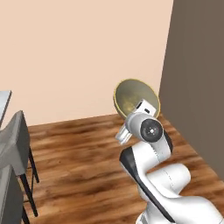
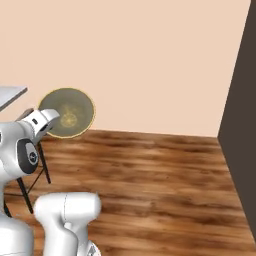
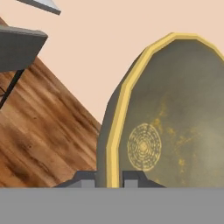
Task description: Move the bowls from the cabinet to the plates on the dining table.
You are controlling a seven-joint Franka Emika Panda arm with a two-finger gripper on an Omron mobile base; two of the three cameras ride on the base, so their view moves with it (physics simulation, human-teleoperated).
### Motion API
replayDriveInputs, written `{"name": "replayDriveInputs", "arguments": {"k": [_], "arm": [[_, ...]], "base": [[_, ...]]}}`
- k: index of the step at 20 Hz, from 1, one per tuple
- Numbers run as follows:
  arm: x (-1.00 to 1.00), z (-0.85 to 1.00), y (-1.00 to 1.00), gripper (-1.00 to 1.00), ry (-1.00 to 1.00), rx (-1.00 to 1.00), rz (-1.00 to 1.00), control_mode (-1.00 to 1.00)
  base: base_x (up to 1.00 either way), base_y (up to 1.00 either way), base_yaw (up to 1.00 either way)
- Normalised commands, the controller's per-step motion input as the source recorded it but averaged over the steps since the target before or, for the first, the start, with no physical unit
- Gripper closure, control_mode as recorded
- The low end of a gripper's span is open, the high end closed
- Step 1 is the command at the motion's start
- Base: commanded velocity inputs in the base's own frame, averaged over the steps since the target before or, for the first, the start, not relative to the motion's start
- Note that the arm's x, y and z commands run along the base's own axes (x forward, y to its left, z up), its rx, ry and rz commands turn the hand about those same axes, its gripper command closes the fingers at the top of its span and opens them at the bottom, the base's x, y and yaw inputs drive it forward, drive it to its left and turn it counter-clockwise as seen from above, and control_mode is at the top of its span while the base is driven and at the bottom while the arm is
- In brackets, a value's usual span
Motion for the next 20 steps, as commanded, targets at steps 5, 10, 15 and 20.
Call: {"name": "replayDriveInputs", "arguments": {"k": [5,10,15,20], "arm": [[0.0,0.0,0.0,1.0,0.0,0.0,0.0,1.0],[0.0,0.0,0.0,1.0,0.0,0.0,0.0,1.0],[0.0,0.0,0.0,1.0,0.0,0.0,0.0,1.0],[0.0,0.0,0.0,1.0,0.0,0.0,0.0,1.0]], "base": [[1.0,0.05,0.21],[0.76,0.0,0.43],[0.35,0.0,0.57],[0.17,-0.06,0.6]]}}
